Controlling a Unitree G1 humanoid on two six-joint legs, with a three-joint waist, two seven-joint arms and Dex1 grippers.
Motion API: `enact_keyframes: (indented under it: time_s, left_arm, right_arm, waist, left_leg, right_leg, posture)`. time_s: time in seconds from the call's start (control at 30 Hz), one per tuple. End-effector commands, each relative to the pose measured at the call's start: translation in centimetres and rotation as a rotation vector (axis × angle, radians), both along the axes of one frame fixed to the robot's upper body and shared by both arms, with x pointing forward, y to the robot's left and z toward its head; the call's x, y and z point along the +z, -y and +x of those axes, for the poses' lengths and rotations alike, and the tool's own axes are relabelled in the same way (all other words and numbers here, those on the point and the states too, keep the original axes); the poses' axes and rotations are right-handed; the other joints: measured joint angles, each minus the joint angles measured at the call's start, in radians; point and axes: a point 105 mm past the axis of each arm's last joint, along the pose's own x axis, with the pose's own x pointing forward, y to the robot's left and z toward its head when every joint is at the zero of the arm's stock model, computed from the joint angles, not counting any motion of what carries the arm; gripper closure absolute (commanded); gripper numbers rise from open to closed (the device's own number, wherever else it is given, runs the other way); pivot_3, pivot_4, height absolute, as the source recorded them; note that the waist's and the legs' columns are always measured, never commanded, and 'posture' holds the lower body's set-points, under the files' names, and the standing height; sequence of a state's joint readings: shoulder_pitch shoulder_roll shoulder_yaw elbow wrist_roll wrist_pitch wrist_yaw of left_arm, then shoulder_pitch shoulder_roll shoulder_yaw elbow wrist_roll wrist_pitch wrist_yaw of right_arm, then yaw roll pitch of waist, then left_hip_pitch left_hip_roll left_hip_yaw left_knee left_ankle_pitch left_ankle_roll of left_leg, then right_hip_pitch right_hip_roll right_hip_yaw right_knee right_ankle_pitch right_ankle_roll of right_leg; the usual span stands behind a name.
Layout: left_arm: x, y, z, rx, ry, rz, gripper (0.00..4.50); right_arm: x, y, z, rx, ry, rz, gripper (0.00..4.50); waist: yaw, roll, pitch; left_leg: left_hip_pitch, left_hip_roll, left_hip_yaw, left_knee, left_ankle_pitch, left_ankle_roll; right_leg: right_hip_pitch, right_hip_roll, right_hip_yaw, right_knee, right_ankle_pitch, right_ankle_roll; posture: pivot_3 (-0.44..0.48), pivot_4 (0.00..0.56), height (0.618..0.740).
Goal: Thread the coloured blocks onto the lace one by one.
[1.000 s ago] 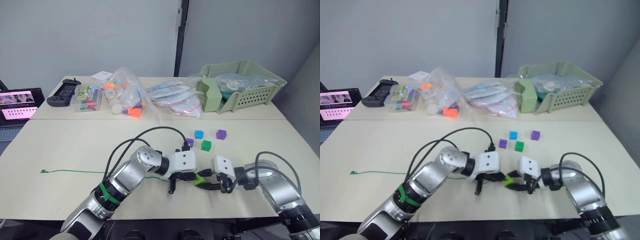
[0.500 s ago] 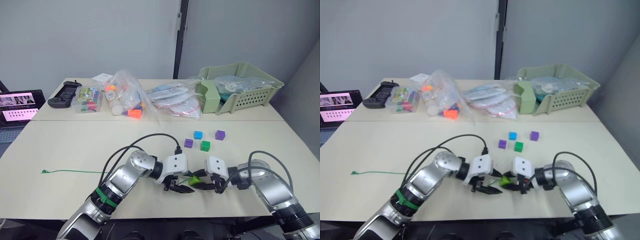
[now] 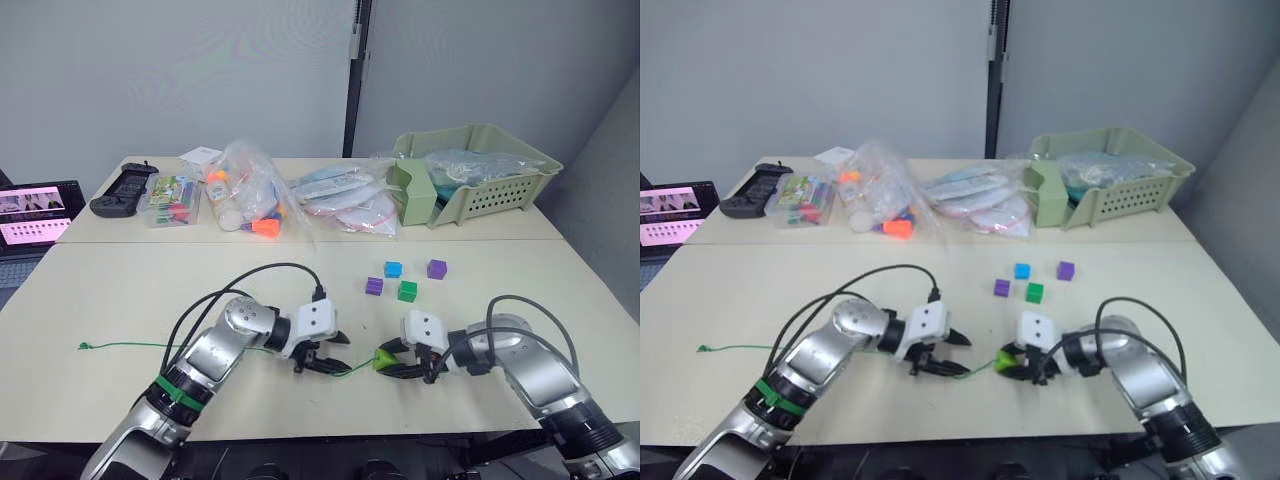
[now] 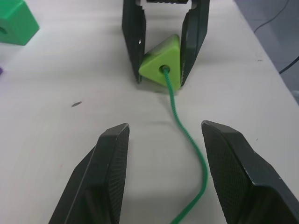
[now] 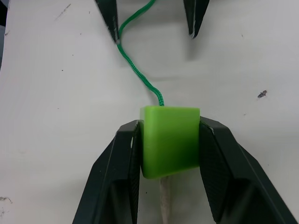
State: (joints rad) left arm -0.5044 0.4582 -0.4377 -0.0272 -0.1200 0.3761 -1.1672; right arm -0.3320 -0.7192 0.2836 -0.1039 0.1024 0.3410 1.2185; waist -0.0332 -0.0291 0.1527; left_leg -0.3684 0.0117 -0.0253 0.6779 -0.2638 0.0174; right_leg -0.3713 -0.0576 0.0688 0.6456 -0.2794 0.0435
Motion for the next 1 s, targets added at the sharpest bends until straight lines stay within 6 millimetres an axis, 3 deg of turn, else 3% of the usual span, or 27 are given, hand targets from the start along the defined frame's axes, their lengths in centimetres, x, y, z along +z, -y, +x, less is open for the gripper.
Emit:
enact_keyframes:
  time_s: [0.03, 0.2, 0.4, 0.53, 0.73, 1.0]
  left_arm:
    - [1.1, 0.6, -0.3, -0.013, 0.038, -0.032, 1.90]
    - [0.7, 0.7, -0.7, -0.010, 0.044, -0.035, 1.90]
    - [-0.1, 0.8, -1.1, 0.003, 0.059, -0.025, 1.90]
    - [-0.1, 1.0, -1.0, 0.017, 0.065, -0.032, 1.90]
    - [0.1, 1.5, -1.4, 0.007, 0.051, -0.052, 1.90]
    - [-0.8, 1.5, -1.8, 0.014, 0.053, -0.002, 1.90]
  right_arm:
    - [-1.6, -0.1, -0.8, -0.012, -0.071, -0.043, 1.90]
    - [-1.1, -0.1, -0.6, -0.056, -0.050, -0.008, 0.18]
    - [-1.2, 1.1, -1.4, -0.139, -0.012, 0.034, 0.02]
    - [-1.8, 1.0, -1.6, -0.172, -0.009, 0.054, 1.22]
    - [-2.3, 0.8, -1.9, -0.170, -0.008, 0.053, 3.19]
    - [-2.5, 1.1, -1.7, -0.182, 0.002, 0.041, 3.21]
  waist:
    - [0.001, 0.000, 0.000]
    - [0.005, 0.000, 0.000]
    - [0.019, 0.000, 0.000]
    - [0.019, 0.000, 0.000]
    - [0.015, 0.000, 0.000]
    - [0.015, 0.000, 0.000]
  left_leg:
    - [0.000, 0.000, 0.000, 0.000, 0.000, 0.000]
    - [-0.001, -0.001, 0.000, -0.001, 0.000, 0.000]
    - [-0.006, -0.001, 0.000, -0.003, -0.001, 0.000]
    - [-0.014, -0.002, 0.000, -0.001, -0.001, 0.000]
    - [-0.013, -0.001, 0.001, 0.000, 0.000, -0.001]
    - [-0.012, 0.000, 0.001, 0.000, 0.000, -0.001]
  right_leg:
    - [0.000, 0.000, 0.000, 0.000, 0.000, 0.000]
    - [-0.001, -0.001, 0.000, 0.000, 0.000, 0.000]
    - [-0.006, -0.002, 0.000, 0.000, 0.000, 0.000]
    - [-0.014, -0.002, 0.000, 0.001, 0.000, 0.000]
    - [-0.015, -0.001, 0.000, 0.001, 0.001, -0.001]
    - [-0.014, 0.000, 0.001, 0.002, 0.001, -0.001]
  posture:
    - [0.000, 0.150, 0.740]
    - [0.000, 0.150, 0.740]
    - [0.000, 0.150, 0.740]
    - [0.000, 0.150, 0.740]
    - [0.000, 0.150, 0.740]
    - [0.000, 0.150, 0.740]
